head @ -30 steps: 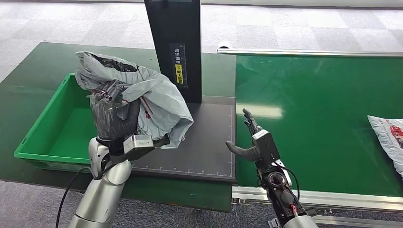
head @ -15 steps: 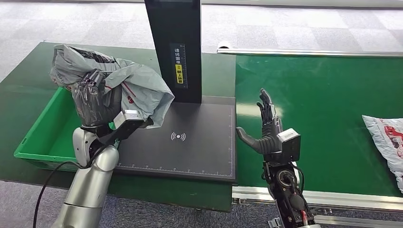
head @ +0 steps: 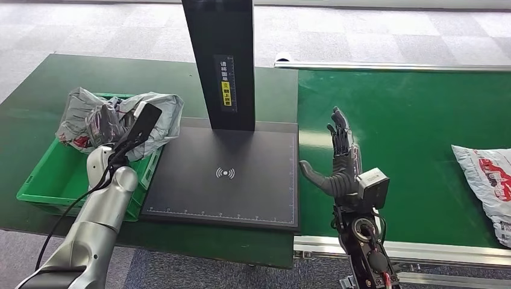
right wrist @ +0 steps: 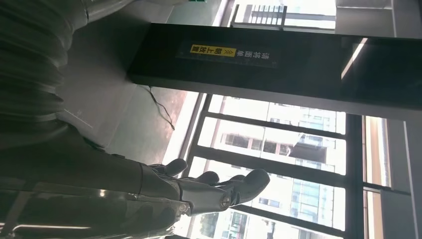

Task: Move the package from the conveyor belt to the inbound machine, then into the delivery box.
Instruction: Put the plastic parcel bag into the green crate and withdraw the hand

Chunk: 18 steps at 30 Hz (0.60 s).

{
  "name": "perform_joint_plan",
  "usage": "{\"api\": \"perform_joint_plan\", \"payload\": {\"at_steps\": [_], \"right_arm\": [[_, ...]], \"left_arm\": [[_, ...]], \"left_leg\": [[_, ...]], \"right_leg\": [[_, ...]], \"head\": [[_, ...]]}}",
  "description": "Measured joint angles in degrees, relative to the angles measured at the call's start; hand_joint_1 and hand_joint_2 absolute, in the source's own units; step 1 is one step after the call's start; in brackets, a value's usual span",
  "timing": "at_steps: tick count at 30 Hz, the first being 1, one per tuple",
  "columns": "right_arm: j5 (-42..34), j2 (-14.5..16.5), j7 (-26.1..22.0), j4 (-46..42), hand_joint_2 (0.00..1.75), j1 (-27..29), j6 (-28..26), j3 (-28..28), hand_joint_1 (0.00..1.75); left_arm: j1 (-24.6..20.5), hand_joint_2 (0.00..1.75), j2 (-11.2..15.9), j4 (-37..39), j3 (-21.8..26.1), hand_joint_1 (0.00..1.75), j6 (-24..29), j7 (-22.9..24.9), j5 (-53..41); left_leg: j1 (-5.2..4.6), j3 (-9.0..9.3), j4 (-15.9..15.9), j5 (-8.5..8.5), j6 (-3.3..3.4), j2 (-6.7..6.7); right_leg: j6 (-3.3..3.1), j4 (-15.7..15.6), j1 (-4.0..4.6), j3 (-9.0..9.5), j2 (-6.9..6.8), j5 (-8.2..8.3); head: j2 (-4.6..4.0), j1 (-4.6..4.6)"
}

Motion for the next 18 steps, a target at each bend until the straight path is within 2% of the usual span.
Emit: {"api": "perform_joint_plan", "payload": {"at_steps": [3, 7, 8, 13, 16, 18], "right_arm": [[-0.1, 0.2, 0.2, -0.1, 1.75, 0.0, 0.0, 0.3, 0.00], [-0.2, 0.4, 0.8, -0.3, 1.75, 0.0, 0.0, 0.7, 0.00], [-0.2, 0.5, 0.9, -0.3, 1.75, 0.0, 0.0, 0.8, 0.00], [-0.1, 0.5, 1.4, -0.3, 1.75, -0.1, -0.3, 1.2, 0.00], [0.7, 0.5, 2.1, -0.3, 1.75, 0.0, -1.2, 1.3, 0.00], [1.0, 0.5, 2.4, -0.3, 1.75, 0.1, -1.6, 1.3, 0.00]], "left_arm": [[-0.3, 1.75, 0.9, 3.6, 1.2, 1.58, 0.6, 0.8, -0.4], [-0.4, 1.75, 1.7, 6.3, 2.7, 0.07, 3.2, 1.2, -0.6], [-0.3, 1.75, 1.9, 6.6, 3.1, 0.01, 3.9, 1.2, -0.7], [0.0, 1.75, 2.3, 7.5, 4.3, 0.00, 4.9, -0.1, -1.0], [1.1, 1.75, 2.1, 6.5, 5.1, 0.00, 5.1, -3.9, 0.1], [2.3, 1.75, 1.4, 4.3, 6.4, 0.00, 5.3, -9.3, 2.6]], "left_leg": [[-0.01, -0.03, 0.0, -0.01, 0.00, 0.00], [-0.01, -0.05, 0.0, -0.02, 0.01, -0.01], [-0.01, -0.05, 0.0, -0.02, 0.01, -0.02], [0.00, -0.04, 0.0, -0.01, 0.01, -0.03], [-0.01, -0.04, 0.0, -0.01, 0.01, -0.02], [-0.01, -0.04, 0.0, -0.01, 0.01, -0.02]], "right_leg": [[0.01, 0.0, -0.01, -0.01, 0.00, -0.01], [0.01, 0.0, -0.02, -0.03, -0.01, -0.01], [0.01, 0.0, -0.01, -0.03, -0.01, -0.01], [0.01, 0.0, -0.01, -0.02, -0.01, -0.01], [0.01, 0.0, -0.01, -0.03, -0.01, -0.01], [0.01, 0.0, -0.01, -0.05, -0.01, -0.01]], "head": [[0.00, 0.02], [0.00, 0.00], [0.00, 0.01], [0.00, 0.01], [0.00, 0.01], [0.00, 0.01]]}}
